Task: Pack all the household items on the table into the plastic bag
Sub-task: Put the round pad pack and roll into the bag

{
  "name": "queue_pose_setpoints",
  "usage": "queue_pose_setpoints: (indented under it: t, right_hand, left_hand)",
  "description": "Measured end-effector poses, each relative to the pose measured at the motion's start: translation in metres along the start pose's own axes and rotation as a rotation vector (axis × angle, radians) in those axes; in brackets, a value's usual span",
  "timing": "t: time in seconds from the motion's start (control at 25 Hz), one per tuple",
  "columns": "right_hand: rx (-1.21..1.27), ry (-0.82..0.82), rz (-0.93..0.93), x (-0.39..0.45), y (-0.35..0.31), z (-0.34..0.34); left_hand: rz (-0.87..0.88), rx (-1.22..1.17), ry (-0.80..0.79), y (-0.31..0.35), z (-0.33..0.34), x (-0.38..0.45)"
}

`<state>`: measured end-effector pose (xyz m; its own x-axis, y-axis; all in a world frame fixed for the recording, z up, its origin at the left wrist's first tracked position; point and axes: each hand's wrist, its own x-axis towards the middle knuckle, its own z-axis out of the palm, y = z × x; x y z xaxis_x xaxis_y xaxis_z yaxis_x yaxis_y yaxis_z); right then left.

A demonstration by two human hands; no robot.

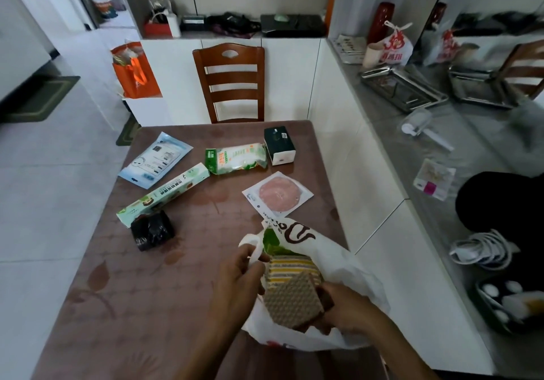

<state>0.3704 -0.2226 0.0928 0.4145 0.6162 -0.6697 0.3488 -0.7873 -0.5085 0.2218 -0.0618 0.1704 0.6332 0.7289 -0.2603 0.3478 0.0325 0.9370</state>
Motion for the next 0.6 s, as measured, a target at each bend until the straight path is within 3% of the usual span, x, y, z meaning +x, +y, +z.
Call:
queue_pose_setpoints:
  t: [0.12, 0.24, 0.32, 0.4, 0.52, 0.6]
  right_hand:
    - [-0.441, 0.371, 0.154, -0.003, 0.0, 0.0]
    - [-0.824, 0.51, 0.166, -0.002, 0.007, -0.006]
    - [-0.911, 0.571, 0.196, 0.007, 0.01, -0.023]
    - [-0.766, 0.552, 0.274, 0.015, 0.014, -0.042]
    - [-0.171, 0.381, 0.373, 0.015, 0.018, -0.047]
    - [-0.082, 0.307, 0.333, 0.014, 0.002, -0.026]
  left_hand:
    - [-0.082, -0.246, 0.06, 0.004, -0.019, 0.001]
    - [-0.039, -0.295, 0.149, 0.001, -0.038, 0.004]
    - [-0.037, -0.319, 0.139, -0.003, -0.048, 0.004]
    - [-0.096, -0.395, 0.11, -0.006, -0.056, 0.004]
    - [-0.184, -0.423, 0.048, -0.012, -0.076, 0.002]
    - [-0.235, -0.439, -0.024, -0.014, -0.097, 0.006]
